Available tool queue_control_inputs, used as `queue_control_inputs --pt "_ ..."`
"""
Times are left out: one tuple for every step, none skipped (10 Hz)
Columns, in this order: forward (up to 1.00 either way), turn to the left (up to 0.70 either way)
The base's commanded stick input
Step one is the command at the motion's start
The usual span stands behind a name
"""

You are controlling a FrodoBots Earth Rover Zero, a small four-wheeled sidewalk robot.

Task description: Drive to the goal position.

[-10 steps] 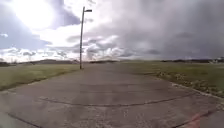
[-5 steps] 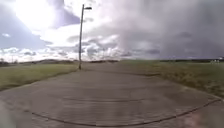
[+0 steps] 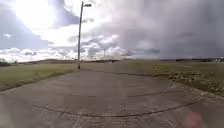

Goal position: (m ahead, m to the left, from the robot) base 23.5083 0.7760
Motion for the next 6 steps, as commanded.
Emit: queue_control_inputs --pt "1.0 0.0" --pt "1.0 0.0" --pt "1.0 0.0" --pt "1.0 0.0" --pt "1.0 0.0" --pt "1.0 0.0"
